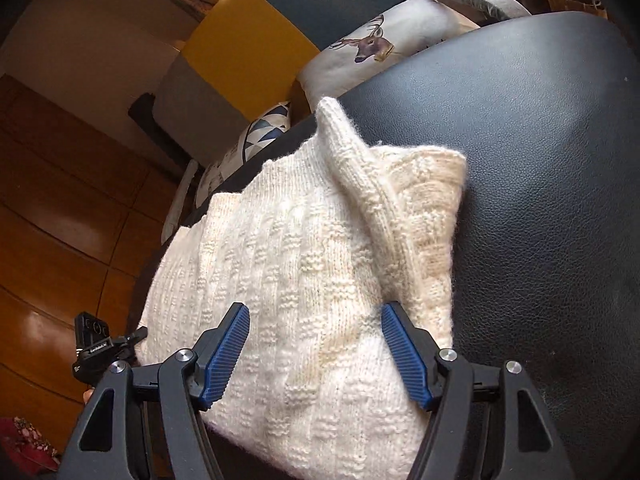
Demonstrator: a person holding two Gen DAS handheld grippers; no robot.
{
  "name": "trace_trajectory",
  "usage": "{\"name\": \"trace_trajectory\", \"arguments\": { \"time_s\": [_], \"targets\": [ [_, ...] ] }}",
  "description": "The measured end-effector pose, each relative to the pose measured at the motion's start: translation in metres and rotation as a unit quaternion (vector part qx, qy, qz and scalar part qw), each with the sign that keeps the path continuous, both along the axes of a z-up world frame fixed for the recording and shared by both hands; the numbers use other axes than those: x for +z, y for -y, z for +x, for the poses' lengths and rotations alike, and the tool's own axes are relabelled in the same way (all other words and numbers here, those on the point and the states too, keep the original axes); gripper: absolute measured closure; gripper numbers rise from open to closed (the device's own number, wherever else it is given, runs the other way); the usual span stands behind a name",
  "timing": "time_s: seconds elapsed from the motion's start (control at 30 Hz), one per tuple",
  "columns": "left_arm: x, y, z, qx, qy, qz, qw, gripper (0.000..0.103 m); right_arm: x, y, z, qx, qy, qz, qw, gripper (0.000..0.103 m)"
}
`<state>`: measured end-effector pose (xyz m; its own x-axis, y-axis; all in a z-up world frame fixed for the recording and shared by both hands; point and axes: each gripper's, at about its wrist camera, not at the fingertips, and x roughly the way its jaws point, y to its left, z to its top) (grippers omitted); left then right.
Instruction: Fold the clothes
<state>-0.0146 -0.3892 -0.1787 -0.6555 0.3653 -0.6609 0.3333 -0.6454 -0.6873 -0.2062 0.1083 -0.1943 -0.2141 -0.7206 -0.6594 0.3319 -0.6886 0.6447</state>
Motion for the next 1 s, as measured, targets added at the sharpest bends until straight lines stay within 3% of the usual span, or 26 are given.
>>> {"name": "trace_trajectory", "arguments": {
  "time_s": [0.1, 0.2, 0.3, 0.37, 0.5, 0.57, 0.7, 0.83, 0.9, 1.0],
  "targets": [
    [0.013, -0.003, 0.015, -0.004, -0.015, -0.005, 0.9999, 0.097, 0.003, 0.003, 0.001, 0.013, 0.01, 0.026, 1.0, 0.036],
    [0.022, -0.008, 0.031, -0.016, -0.021, 0.002, 0.9996, 0.097, 0.01, 0.018, 0.004, 0.049, 0.011, 0.094, 0.994, 0.041],
    [0.005, -0.019, 0.05, -0.032, 0.021, -0.002, 0.9993, 0.097, 0.012, 0.018, 0.021, 0.076, 0.003, 0.142, 0.987, 0.042],
    [-0.014, -0.022, 0.069, -0.029, 0.04, 0.025, 0.9985, 0.097, 0.011, 0.013, 0.033, 0.082, 0.001, 0.152, 0.985, 0.042],
    [-0.03, -0.035, 0.112, -0.024, 0.041, 0.07, 0.9964, 0.097, 0.012, -0.002, 0.056, 0.086, 0.013, 0.145, 0.986, 0.042],
    [-0.03, -0.04, 0.133, -0.023, 0.052, 0.059, 0.9966, 0.097, 0.014, -0.011, 0.068, 0.093, 0.009, 0.137, 0.986, 0.042],
    [-0.03, -0.041, 0.159, -0.019, 0.058, 0.087, 0.9944, 0.094, 0.012, -0.032, 0.08, 0.066, -0.004, 0.079, 0.995, 0.041],
    [0.0, -0.039, 0.16, 0.001, 0.053, 0.038, 0.9979, 0.093, 0.023, -0.051, 0.084, 0.022, -0.015, 0.036, 0.999, 0.039],
    [0.02, -0.045, 0.156, 0.002, 0.04, -0.004, 0.9992, 0.093, 0.031, -0.061, 0.086, 0.001, -0.02, 0.018, 1.0, 0.039],
    [0.044, -0.066, 0.133, -0.028, 0.007, -0.039, 0.9988, 0.086, 0.049, -0.08, 0.093, -0.011, -0.055, 0.015, 0.998, 0.029]
  ]
}}
